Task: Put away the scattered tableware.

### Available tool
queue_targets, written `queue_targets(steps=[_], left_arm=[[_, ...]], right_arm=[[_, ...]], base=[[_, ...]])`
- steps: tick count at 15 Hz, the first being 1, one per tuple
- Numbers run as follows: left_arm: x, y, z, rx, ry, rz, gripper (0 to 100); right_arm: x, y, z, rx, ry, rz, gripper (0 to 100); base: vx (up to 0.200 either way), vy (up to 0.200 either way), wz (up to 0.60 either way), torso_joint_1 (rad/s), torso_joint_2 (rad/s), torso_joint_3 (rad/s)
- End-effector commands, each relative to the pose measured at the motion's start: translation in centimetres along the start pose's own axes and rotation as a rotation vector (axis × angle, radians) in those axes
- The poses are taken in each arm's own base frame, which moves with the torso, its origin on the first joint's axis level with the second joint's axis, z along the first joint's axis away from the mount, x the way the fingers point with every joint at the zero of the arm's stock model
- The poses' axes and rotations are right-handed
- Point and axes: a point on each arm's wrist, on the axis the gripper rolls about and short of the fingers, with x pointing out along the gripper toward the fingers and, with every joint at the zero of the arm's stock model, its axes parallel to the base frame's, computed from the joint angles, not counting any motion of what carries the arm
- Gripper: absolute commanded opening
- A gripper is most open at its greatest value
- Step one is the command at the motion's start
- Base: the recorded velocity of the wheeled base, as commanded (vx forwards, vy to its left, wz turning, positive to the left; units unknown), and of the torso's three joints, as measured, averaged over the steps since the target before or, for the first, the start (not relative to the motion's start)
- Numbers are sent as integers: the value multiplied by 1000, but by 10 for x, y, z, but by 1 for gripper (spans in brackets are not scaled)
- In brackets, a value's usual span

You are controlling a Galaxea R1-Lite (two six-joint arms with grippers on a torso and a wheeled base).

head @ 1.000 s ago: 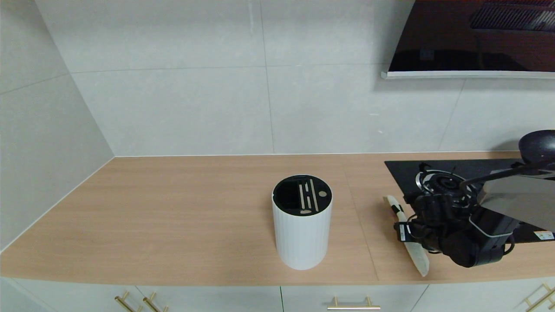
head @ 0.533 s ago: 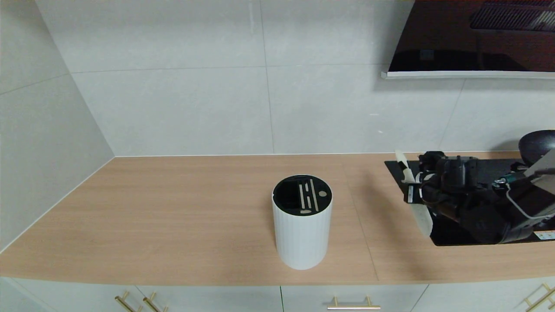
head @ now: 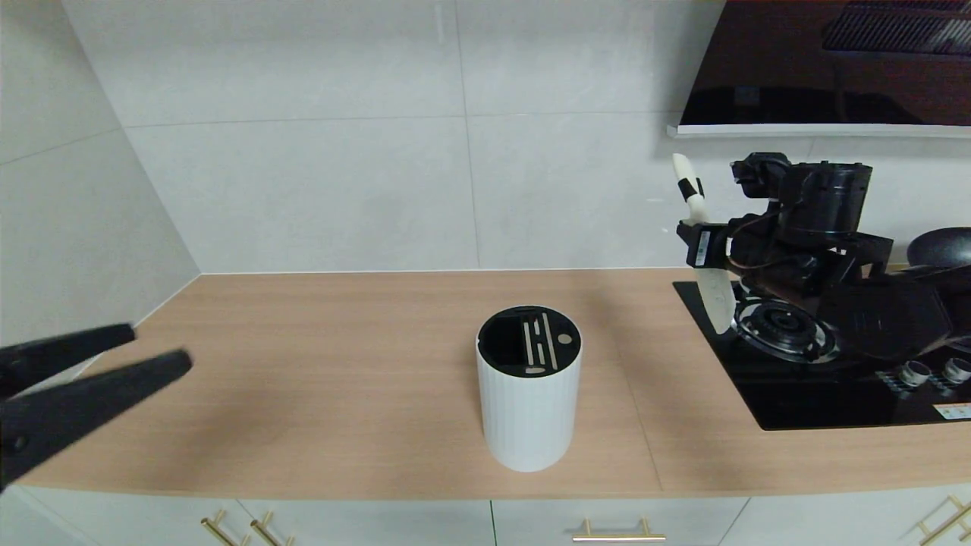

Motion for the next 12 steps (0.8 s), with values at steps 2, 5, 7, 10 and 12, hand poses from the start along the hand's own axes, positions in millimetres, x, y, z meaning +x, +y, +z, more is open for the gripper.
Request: queue_targets(steps=[2, 5, 7, 10, 12], left_arm=[[114, -7, 1, -267, 98, -206, 100], [139, -17, -12, -314, 93, -270, 100], [152, -25, -18, -378, 77, -301, 100], [178, -32, -42, -386, 71, -301, 100], [195, -38, -55, -382, 24, -274, 100]], right_arm=[[-43, 35, 14, -16, -35, 86, 0], [-73, 70, 0, -44, 4, 201, 0], [-88, 86, -2, -52, 7, 248, 0], [-111, 108, -8, -68, 25, 339, 0], [-128, 126, -17, -88, 44, 389, 0]], base=[[0, 0, 0, 0, 0, 0], [0, 0, 0, 0, 0, 0], [0, 0, 0, 0, 0, 0], [0, 0, 0, 0, 0, 0], [0, 0, 0, 0, 0, 0]])
